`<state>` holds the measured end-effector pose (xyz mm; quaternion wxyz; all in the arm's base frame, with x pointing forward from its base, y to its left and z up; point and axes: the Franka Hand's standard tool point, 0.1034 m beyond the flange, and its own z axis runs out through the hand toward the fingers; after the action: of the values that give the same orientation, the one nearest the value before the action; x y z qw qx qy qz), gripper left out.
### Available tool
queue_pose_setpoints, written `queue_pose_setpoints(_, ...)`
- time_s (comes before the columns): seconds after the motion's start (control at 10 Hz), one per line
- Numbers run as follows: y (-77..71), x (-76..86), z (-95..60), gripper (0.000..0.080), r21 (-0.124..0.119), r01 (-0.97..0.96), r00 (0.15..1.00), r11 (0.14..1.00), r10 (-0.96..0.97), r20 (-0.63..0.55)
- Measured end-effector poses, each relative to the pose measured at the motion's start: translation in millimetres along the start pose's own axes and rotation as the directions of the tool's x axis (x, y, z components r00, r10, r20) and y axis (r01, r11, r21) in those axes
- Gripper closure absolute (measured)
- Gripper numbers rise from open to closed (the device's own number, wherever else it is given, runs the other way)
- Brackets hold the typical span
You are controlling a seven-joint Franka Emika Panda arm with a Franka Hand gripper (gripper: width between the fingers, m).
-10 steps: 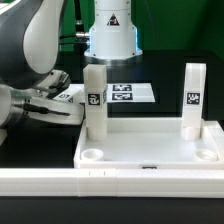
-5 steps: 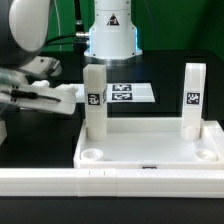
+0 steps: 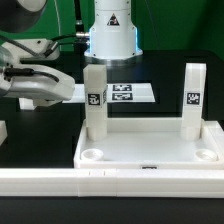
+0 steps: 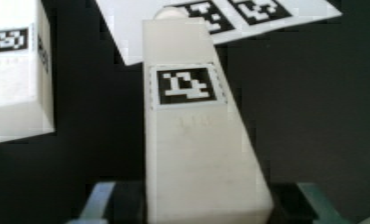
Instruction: Assemble desk
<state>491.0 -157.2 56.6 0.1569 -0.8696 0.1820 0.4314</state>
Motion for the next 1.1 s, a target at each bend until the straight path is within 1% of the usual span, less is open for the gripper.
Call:
queue_pose_setpoints(0.1,-7.7,-1.7,-12.7,0.0505,-0.004,0.01,1.0,1.0,-0.01,-0.028)
queue_pose_setpoints(0.2,-17.3,-4.1,-33.6,0.0505,-0.012,0.028,0.994,1.0,-0.029,-0.103)
queue_pose_setpoints(0.3,-23.6,-9.0,-49.2,0.0505,-0.017,0.04,0.987,0.999,-0.042,-0.154)
queue_pose_setpoints(0.4,-26.9,-4.5,-59.4,0.0505,-0.026,0.05,0.974,0.998,-0.054,-0.22)
queue_pose_setpoints(0.5,-27.0,2.1,-62.8,0.0505,-0.035,0.05,0.947,0.998,-0.059,-0.315)
queue_pose_setpoints(0.6,-26.5,-1.1,-59.7,0.0504,-0.032,0.047,0.935,0.998,-0.056,-0.351)
queue_pose_setpoints(0.7,-26.3,3.5,-64.6,0.0504,-0.04,0.043,0.904,0.998,-0.056,-0.423)
queue_pose_setpoints(0.8,-29.4,3.0,-67.7,0.0504,-0.044,0.043,0.883,0.998,-0.058,-0.465)
queue_pose_setpoints(1.0,-51.1,0.9,-90.8,0.0504,-0.069,0.061,0.82,0.996,-0.089,-0.565)
queue_pose_setpoints(1.1,-58.9,1.5,-99.9,0.0504,-0.082,0.068,0.791,0.994,-0.104,-0.604)
